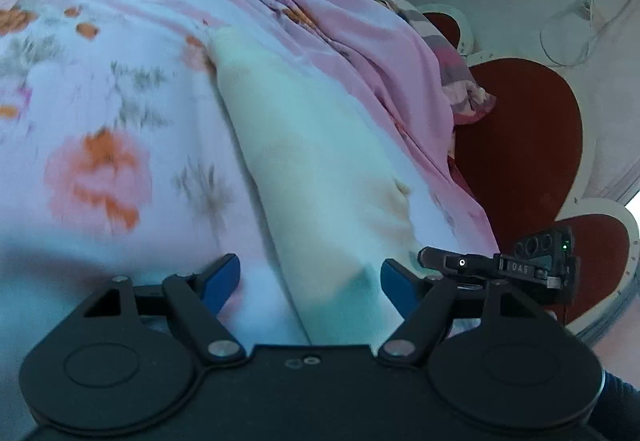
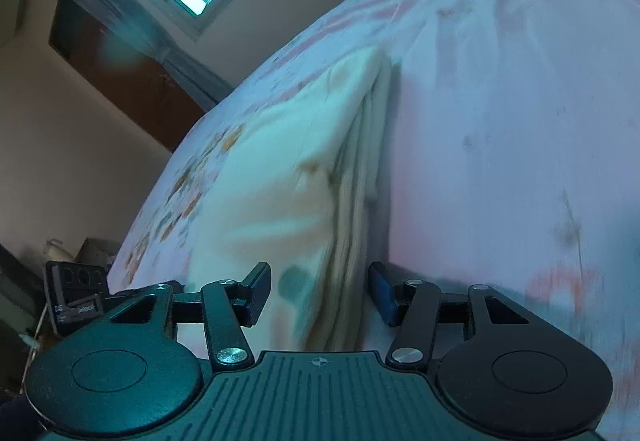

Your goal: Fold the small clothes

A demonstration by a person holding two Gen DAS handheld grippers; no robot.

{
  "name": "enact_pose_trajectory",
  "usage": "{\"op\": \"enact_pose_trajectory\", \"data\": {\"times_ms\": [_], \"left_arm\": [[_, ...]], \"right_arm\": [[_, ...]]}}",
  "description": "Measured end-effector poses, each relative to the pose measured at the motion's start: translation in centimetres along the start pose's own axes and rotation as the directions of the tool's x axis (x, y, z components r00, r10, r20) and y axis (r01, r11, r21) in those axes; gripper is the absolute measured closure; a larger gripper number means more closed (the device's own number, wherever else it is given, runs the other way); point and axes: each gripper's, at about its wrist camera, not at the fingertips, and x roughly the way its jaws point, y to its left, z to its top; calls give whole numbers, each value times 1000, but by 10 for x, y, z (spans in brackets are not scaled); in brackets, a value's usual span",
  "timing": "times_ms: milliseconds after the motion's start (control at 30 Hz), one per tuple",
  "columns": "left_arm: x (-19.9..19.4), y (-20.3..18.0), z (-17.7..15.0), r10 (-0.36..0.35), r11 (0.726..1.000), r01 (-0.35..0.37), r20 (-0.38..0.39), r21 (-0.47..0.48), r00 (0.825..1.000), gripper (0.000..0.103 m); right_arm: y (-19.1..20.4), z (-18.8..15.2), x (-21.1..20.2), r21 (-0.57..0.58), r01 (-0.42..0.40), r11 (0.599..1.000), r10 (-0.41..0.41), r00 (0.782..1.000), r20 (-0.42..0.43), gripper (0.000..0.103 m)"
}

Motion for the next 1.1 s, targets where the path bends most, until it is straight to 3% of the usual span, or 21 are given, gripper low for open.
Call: {"op": "enact_pose_trajectory", "data": {"times_ms": [100,133,167,200,233,300,333,367,433,533,567,600,633,667,733,767,800,833,867,1000,1100], "left_arm": [[1,-4,-5,18,1000,-18,-8,-10,1000,32],[3,-6,-3,34,999,-35,-16,-17,999,45],[4,-4,0,-1,999,-1,-35,-53,999,87],[6,-1,2,-43,993,36,-56,-114,998,88],[5,-4,1,-32,994,26,-51,-110,998,88],[5,-10,-3,56,998,-59,-71,-36,996,84],[4,-12,-6,81,997,-82,-61,-7,995,82],[0,-18,-9,109,994,-108,-38,31,993,78],[-12,-27,-16,148,989,-148,-4,29,989,72],[-29,-52,-30,187,974,-193,60,117,980,35],[-29,-58,-38,220,960,-226,59,164,974,32],[-23,-60,-43,269,942,-270,32,198,963,36],[-17,-60,-47,312,926,-310,26,217,950,44],[-18,-61,-48,315,924,-316,40,217,948,44],[-26,-62,-40,259,946,-264,53,188,964,39],[-34,-60,-37,222,957,-234,84,171,971,21],[-37,-58,-32,213,961,-228,110,157,971,12],[-39,-55,-27,214,962,-232,132,146,968,8],[-38,-51,-21,209,965,-227,140,133,968,8],[-19,-17,9,156,987,-158,113,9,981,7],[-5,18,24,64,993,-53,103,-102,993,8]], "right_arm": [[0,-4,1,28,2,1000,-1,1000,-9,49],[1,-3,1,45,13,999,-13,1000,-6,55],[2,0,3,54,37,998,-36,999,-8,89],[5,2,3,61,38,997,-37,999,-25,90],[9,2,0,63,33,997,-32,999,-12,90],[12,-3,-5,44,61,997,-61,998,-12,90],[8,-1,0,28,119,993,-118,992,-34,90],[6,-4,1,20,125,992,-125,992,-33,90],[11,-6,-7,26,150,988,-149,989,-10,89],[37,-16,-30,-57,182,982,-176,981,85,87],[43,-21,-34,-87,179,980,-169,980,108,87],[47,-27,-32,-121,185,975,-172,978,114,87],[46,-31,-23,-133,227,965,-217,973,85,86],[41,-35,-13,-132,270,954,-268,963,34,85],[40,-34,-20,-120,242,963,-235,970,64,85],[42,-32,-29,-128,233,964,-220,970,108,76],[43,-29,-34,-126,229,965,-210,966,151,63],[41,-24,-38,-111,221,969,-197,962,190,22],[38,-20,-38,-91,209,974,-185,958,217,7],[26,11,-11,-57,108,992,-96,978,184,9],[2,32,11,14,44,999,-45,992,121,14]]}}
